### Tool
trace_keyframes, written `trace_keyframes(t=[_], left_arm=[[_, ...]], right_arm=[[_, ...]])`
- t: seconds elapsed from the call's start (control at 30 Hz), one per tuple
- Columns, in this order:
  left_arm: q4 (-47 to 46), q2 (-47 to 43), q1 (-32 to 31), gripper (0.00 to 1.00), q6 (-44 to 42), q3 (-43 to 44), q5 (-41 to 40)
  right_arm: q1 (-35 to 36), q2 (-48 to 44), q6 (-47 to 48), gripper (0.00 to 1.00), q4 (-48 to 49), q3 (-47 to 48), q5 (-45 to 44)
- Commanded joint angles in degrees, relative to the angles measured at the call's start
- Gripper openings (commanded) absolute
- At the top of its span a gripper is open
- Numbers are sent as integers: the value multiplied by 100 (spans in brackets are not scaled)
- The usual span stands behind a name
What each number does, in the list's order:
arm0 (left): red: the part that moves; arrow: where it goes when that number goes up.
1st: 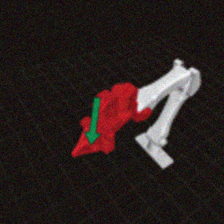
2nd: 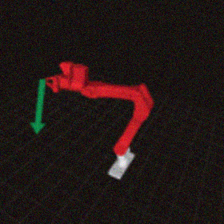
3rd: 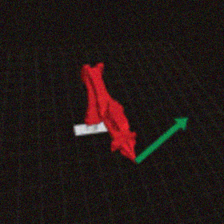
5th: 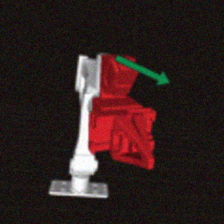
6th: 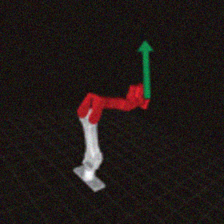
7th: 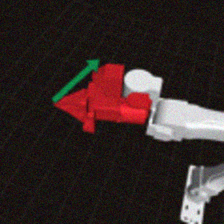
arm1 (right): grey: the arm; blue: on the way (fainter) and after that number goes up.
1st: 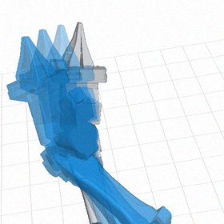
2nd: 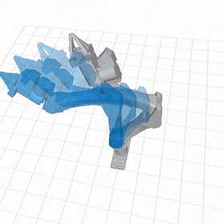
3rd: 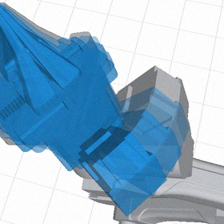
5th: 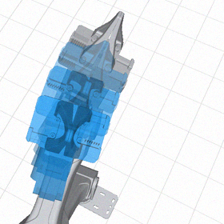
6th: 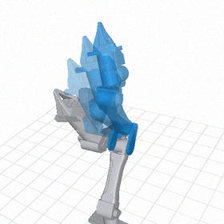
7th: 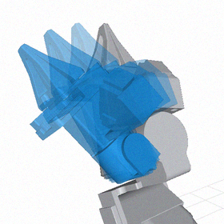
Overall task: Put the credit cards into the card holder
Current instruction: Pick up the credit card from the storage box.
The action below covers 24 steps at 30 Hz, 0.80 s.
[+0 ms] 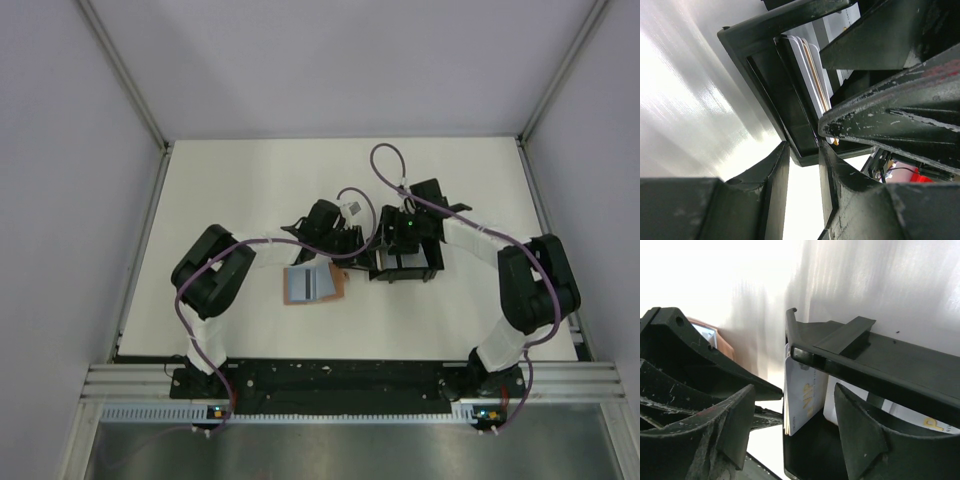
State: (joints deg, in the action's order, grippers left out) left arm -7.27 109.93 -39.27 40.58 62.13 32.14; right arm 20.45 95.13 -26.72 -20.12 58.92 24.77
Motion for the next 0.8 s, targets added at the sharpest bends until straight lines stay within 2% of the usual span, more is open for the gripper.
trace_keyframes(t=[0.0,0.27,0.43,0.77], left_arm=[[-249,-33,7,34,3,27,99],[-293,-24,7,34,38,63,99],[-267,-24,15,33,29,80,99],[-258,-24,15,33,29,54,91]], right_arm=[[-14,-109,70,66,-1,234,-325],[196,409,-175,67,210,357,-61],[196,217,-255,61,307,270,-139],[197,-91,-132,59,8,314,-236]])
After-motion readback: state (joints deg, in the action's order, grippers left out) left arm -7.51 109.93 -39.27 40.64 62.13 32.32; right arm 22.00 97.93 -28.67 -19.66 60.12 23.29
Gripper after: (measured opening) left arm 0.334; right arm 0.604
